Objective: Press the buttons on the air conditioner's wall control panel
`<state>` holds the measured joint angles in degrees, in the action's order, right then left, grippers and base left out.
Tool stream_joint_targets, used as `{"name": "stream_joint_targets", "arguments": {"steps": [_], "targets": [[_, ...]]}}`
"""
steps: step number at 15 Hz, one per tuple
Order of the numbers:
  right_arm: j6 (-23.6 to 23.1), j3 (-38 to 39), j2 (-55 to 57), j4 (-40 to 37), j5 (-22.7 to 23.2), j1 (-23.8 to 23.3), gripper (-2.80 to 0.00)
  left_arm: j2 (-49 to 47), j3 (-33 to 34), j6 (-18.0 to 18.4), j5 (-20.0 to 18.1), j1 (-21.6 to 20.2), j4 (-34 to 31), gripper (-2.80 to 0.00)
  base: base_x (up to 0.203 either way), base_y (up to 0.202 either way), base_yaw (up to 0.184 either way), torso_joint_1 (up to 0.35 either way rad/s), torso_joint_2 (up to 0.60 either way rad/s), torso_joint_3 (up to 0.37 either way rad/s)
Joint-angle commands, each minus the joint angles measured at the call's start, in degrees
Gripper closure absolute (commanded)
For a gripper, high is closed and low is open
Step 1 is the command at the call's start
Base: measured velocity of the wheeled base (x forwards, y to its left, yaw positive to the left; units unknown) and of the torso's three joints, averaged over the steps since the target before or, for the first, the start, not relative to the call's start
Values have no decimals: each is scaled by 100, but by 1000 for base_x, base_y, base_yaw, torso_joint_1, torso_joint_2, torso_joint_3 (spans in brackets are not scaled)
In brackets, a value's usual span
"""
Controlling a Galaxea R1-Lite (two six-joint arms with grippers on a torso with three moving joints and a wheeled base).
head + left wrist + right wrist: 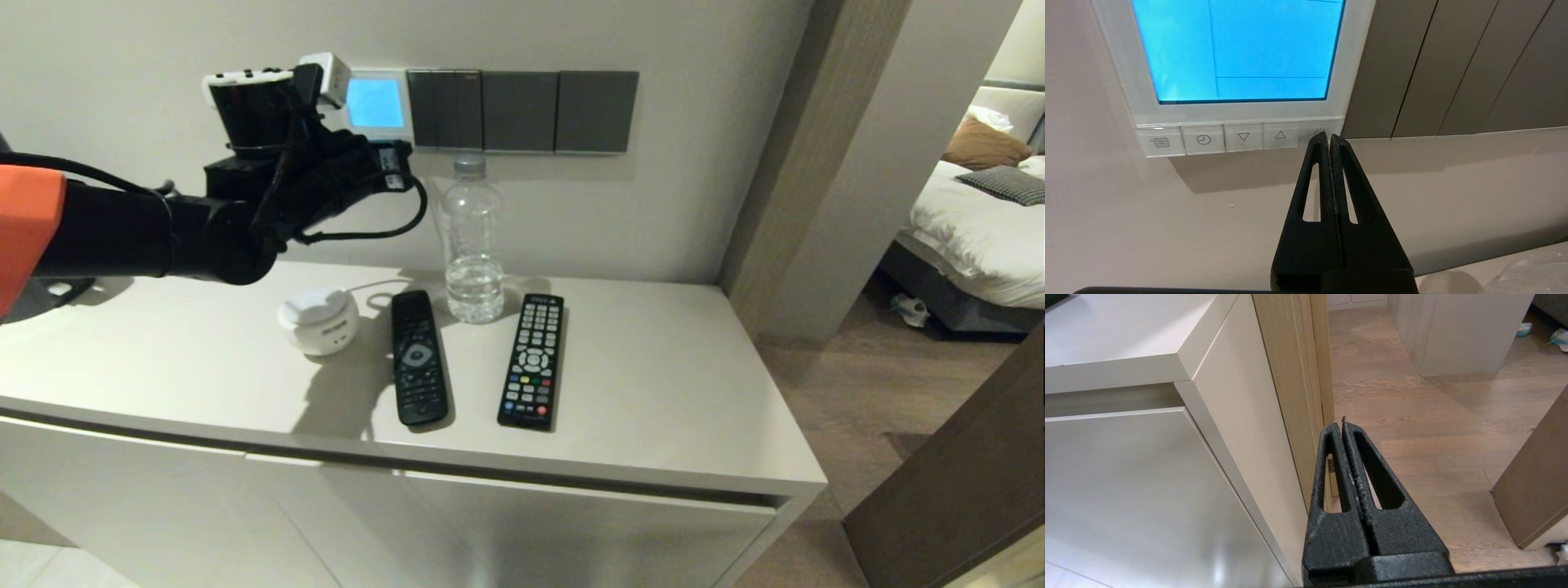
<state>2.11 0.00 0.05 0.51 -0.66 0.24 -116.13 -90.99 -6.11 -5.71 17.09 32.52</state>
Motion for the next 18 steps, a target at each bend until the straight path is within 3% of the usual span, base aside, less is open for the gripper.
{"name": "stream_joint_targets", "arguments": {"steps": [1, 7, 10, 12, 15, 18], "targets": [[0, 9, 4, 2, 2, 2, 0, 105, 112, -4, -1, -9, 58, 0, 0, 0, 0, 0, 0, 0], [0, 9, 4, 2, -4, 2, 0, 1481, 1167, 14, 4, 99, 422, 0, 0, 0, 0, 0, 0, 0], [0, 9, 4, 2, -3, 2, 0, 2740, 2299, 42, 1, -2, 447, 0, 0, 0, 0, 0, 0, 0], [0, 9, 4, 2, -4, 2, 0, 3764, 3058, 219, -26, -295, 372, 0, 0, 0, 0, 0, 0, 0], [0, 9, 4, 2, -2, 2, 0, 5366, 3843, 589, -55, -814, -187, 0, 0, 0, 0, 0, 0, 0], [0, 9, 4, 2, -4, 2, 0, 7042, 4412, 728, -50, -1142, -1397, 0, 0, 0, 0, 0, 0, 0]]}}
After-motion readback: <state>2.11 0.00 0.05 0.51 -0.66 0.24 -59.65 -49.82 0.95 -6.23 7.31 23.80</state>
